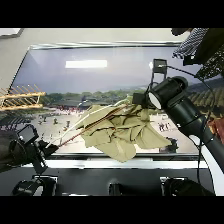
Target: Fold the clothes and pants, and hang the long-sleeved shirts on hangers.
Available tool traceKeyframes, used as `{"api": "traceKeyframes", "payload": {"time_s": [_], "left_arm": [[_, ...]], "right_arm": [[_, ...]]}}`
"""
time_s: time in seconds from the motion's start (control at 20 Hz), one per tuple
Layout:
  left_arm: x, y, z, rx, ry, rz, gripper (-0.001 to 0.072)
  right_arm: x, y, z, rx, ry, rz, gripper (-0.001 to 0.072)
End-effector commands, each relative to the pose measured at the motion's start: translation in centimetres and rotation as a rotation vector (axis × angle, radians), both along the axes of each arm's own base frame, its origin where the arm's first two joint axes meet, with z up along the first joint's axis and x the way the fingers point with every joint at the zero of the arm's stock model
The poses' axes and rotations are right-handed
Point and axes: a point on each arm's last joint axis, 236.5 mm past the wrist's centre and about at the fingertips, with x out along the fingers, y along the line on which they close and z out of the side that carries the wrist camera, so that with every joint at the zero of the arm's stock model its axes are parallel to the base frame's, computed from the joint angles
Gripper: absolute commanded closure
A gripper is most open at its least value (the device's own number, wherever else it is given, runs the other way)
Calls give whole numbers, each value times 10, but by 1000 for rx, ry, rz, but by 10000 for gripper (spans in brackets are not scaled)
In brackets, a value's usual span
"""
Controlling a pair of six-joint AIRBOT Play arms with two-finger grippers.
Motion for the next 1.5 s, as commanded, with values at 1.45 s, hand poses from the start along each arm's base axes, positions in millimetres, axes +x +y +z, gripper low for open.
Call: {"api": "traceKeyframes", "payload": {"time_s": [1.45], "left_arm": [[-26,-27,2,-162,73,-5,677]], "right_arm": [[8,-24,3,-68,-41,-99,672]]}}
